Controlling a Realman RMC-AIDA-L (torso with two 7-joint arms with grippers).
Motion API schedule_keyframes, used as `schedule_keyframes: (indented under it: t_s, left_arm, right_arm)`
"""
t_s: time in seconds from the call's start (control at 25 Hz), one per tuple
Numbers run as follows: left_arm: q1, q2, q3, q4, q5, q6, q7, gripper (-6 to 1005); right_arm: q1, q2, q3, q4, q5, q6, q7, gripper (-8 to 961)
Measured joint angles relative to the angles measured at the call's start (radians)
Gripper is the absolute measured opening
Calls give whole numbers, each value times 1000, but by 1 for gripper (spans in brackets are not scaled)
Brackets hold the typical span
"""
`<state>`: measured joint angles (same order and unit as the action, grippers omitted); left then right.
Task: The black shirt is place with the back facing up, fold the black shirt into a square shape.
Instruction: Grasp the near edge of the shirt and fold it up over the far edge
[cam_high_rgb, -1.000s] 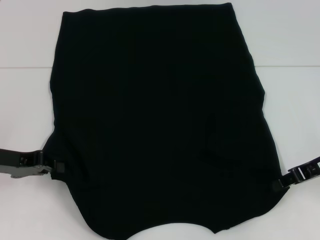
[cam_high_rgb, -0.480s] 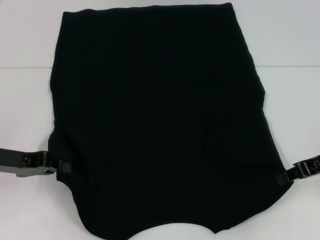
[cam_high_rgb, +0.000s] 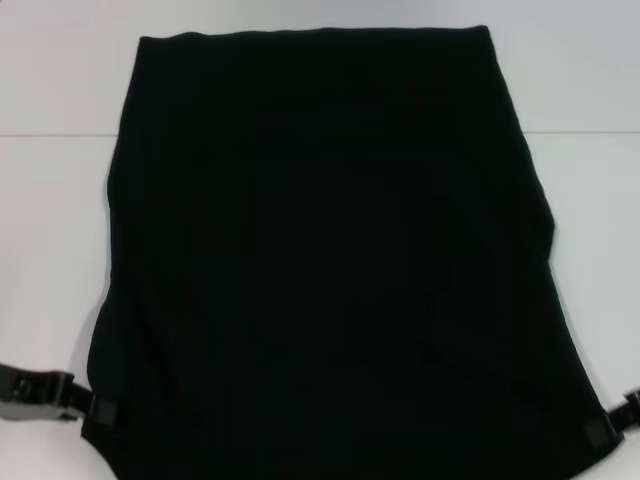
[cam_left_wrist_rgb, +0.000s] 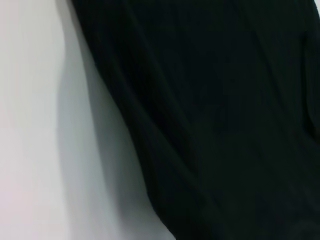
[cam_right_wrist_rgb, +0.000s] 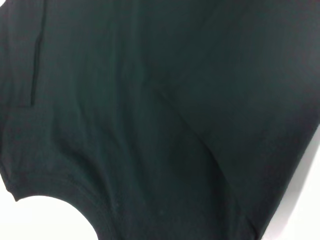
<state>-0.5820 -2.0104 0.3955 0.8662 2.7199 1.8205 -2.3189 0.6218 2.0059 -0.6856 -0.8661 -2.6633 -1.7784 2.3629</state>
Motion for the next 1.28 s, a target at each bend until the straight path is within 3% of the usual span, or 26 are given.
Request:
schedule_keyframes:
  t_s: [0.2, 0.4, 0.64, 0.96, 1.28]
  left_arm:
    - [39, -20, 26, 50, 2, 93, 15, 42]
    - [68, -43, 72, 82, 3, 158, 20, 42]
    - [14, -30, 66, 36, -6, 83, 0, 42]
    - [-125, -21, 52, -105, -7, -173, -72, 41]
    - [-244, -22, 54, -201, -31, -488, -140, 42]
  right_arm:
    - [-90, 46, 7, -163, -48, -101, 20, 63]
    - [-142, 50, 20, -198, -46, -134, 19, 63]
    - [-109, 49, 60, -149, -27, -92, -13, 62]
    - [-7, 7, 92, 50, 111, 92, -37, 62]
    - [67, -31, 123, 110, 201, 313, -6, 62]
